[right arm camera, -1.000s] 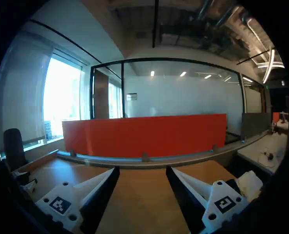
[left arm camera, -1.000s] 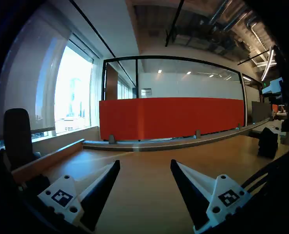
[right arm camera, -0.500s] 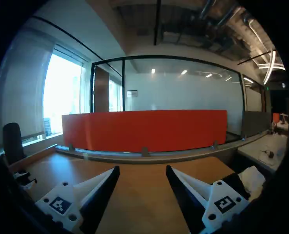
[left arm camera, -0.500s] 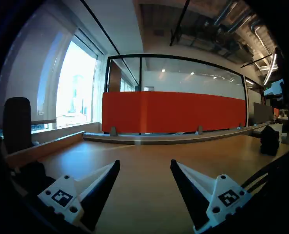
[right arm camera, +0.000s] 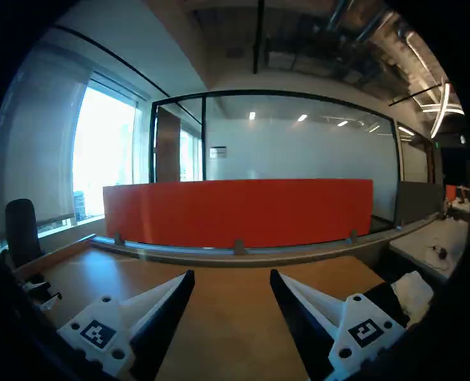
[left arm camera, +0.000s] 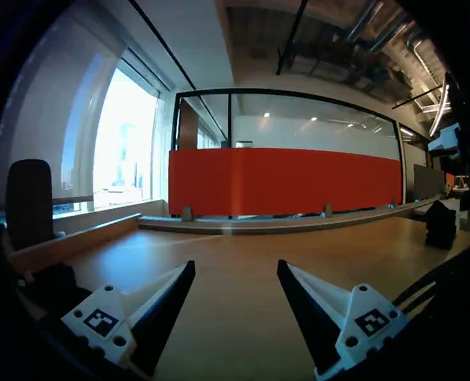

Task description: Fold towel

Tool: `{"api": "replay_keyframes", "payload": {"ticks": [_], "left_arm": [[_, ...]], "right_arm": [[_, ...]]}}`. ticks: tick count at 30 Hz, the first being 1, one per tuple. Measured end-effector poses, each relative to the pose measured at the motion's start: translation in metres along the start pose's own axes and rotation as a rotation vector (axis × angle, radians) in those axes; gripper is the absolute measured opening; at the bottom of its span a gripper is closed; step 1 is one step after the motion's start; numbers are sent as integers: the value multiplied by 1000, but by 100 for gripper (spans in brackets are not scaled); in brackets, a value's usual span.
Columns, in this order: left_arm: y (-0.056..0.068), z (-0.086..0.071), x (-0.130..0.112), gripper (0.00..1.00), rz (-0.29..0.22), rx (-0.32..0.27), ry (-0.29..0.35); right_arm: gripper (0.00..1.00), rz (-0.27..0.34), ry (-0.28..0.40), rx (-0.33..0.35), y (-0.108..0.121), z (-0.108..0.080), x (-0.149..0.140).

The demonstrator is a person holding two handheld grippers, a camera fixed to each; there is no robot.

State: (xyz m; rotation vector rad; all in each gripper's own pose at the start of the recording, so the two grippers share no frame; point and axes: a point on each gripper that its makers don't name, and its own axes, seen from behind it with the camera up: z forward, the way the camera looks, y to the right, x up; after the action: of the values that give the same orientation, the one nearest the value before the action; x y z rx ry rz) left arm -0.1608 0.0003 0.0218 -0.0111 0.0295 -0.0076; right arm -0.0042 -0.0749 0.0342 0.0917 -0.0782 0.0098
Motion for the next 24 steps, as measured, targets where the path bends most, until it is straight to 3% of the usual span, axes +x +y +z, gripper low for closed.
{"api": "replay_keyframes", "payload": {"ticks": [11, 24], "left_arm": [[0, 0, -1, 96, 6, 4, -1], [1, 2, -6, 96, 4, 3, 1]], "right_arm": [[92, 7, 7, -2, 1, -1, 2], [92, -5, 51, -21, 27, -7, 7]]}}
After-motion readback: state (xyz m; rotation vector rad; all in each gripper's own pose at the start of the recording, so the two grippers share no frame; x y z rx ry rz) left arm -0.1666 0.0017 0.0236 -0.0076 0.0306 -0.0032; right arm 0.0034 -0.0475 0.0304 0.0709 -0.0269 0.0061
